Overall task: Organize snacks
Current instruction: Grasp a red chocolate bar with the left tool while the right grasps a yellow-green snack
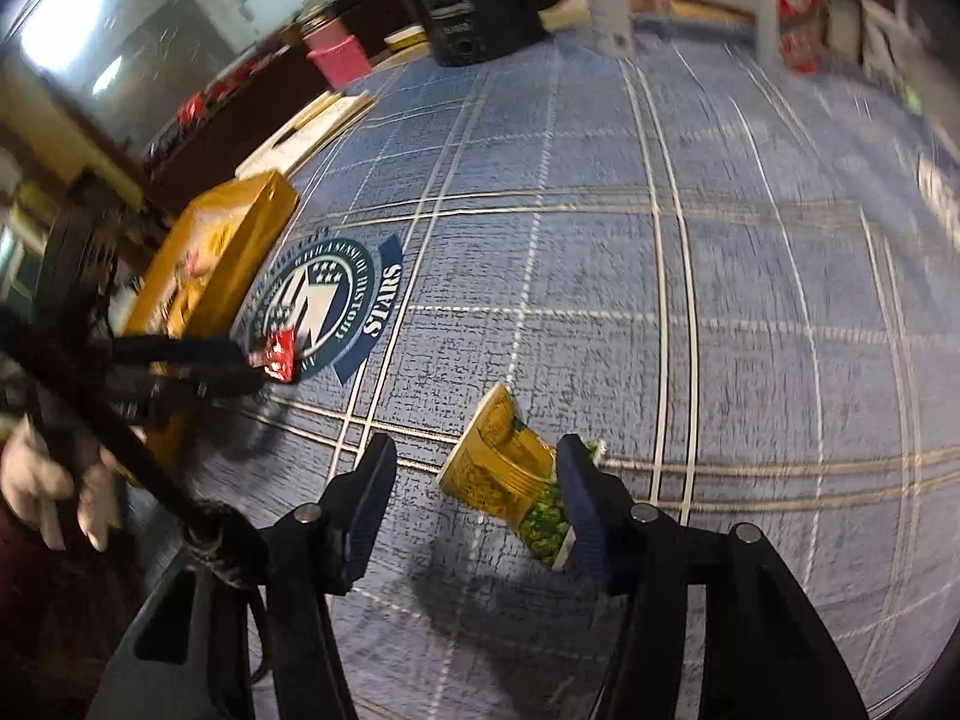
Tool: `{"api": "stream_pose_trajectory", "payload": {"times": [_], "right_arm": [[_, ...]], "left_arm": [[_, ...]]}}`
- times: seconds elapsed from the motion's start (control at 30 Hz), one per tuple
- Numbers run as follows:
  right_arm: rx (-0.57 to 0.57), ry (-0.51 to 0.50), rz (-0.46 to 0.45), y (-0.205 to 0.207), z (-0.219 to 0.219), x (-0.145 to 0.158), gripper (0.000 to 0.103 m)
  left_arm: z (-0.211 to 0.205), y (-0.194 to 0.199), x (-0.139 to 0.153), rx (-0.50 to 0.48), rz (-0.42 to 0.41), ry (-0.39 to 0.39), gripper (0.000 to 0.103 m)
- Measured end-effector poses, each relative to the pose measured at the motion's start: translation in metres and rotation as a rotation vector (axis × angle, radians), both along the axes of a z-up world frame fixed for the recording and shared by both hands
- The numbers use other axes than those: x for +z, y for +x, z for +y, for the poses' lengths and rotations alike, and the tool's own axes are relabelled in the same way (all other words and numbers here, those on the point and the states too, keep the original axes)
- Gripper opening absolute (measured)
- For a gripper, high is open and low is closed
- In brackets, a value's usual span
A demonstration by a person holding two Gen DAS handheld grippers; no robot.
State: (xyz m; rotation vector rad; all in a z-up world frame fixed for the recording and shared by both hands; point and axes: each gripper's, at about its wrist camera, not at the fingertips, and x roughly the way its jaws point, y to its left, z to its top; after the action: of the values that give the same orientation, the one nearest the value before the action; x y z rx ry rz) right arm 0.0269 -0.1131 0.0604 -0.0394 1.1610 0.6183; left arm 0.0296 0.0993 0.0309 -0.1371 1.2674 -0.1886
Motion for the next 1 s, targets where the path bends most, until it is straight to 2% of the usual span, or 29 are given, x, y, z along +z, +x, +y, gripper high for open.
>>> {"api": "stream_pose_trajectory", "payload": {"times": [0.07,0.2,0.27,0.3,0.4,0.5,0.57,0.67,0.77,0.8,0.83,0.87,0.93,0.97,1.0], "right_arm": [[0.054,-0.052,-0.040,-0.001,0.011,-0.002,0.063],[0.110,-0.125,-0.062,-0.007,0.021,-0.012,0.063],[0.127,-0.131,-0.056,-0.011,0.023,-0.016,0.063],[0.130,-0.135,-0.060,-0.014,0.024,-0.017,0.063],[0.124,-0.128,-0.052,-0.016,0.022,-0.017,0.062],[0.109,-0.132,-0.053,-0.017,0.022,-0.016,0.060],[0.105,-0.125,-0.050,-0.020,0.023,-0.016,0.060],[0.099,-0.108,-0.041,-0.027,0.021,-0.015,0.060],[0.087,-0.105,-0.046,-0.034,0.021,-0.016,0.060],[0.080,-0.101,-0.046,-0.035,0.021,-0.016,0.059],[0.072,-0.099,-0.049,-0.037,0.019,-0.016,0.057],[0.061,-0.102,-0.053,-0.038,0.019,-0.016,0.050],[0.045,-0.107,-0.056,-0.041,0.017,-0.016,0.033],[0.041,-0.100,-0.048,-0.042,0.015,-0.016,0.022],[0.029,-0.078,-0.030,-0.041,0.012,-0.016,0.020]], "left_arm": [[-0.007,0.005,-0.003,-0.025,-0.027,0.051,0.069],[-0.017,0.005,-0.008,-0.104,-0.033,0.098,0.072],[-0.020,0.003,-0.008,-0.136,-0.027,0.091,0.071],[-0.022,0.002,-0.008,-0.149,-0.017,0.071,0.066],[-0.028,-0.001,-0.007,-0.176,-0.028,0.096,0.051],[-0.028,0.001,-0.006,-0.169,-0.028,0.096,0.050],[-0.033,0.001,-0.006,-0.173,-0.050,0.128,0.051],[-0.041,0.001,-0.009,-0.190,-0.076,0.161,0.059],[-0.048,0.001,-0.011,-0.202,-0.096,0.197,0.059],[-0.051,0.001,-0.011,-0.201,-0.092,0.194,0.054],[-0.051,0.002,-0.011,-0.195,-0.094,0.191,0.046],[-0.053,0.003,-0.010,-0.191,-0.096,0.192,0.028],[-0.054,0.004,-0.009,-0.179,-0.089,0.183,0.028],[-0.053,0.002,-0.009,-0.173,-0.094,0.187,0.028],[-0.052,-0.001,-0.007,-0.168,-0.098,0.186,0.028]]}}
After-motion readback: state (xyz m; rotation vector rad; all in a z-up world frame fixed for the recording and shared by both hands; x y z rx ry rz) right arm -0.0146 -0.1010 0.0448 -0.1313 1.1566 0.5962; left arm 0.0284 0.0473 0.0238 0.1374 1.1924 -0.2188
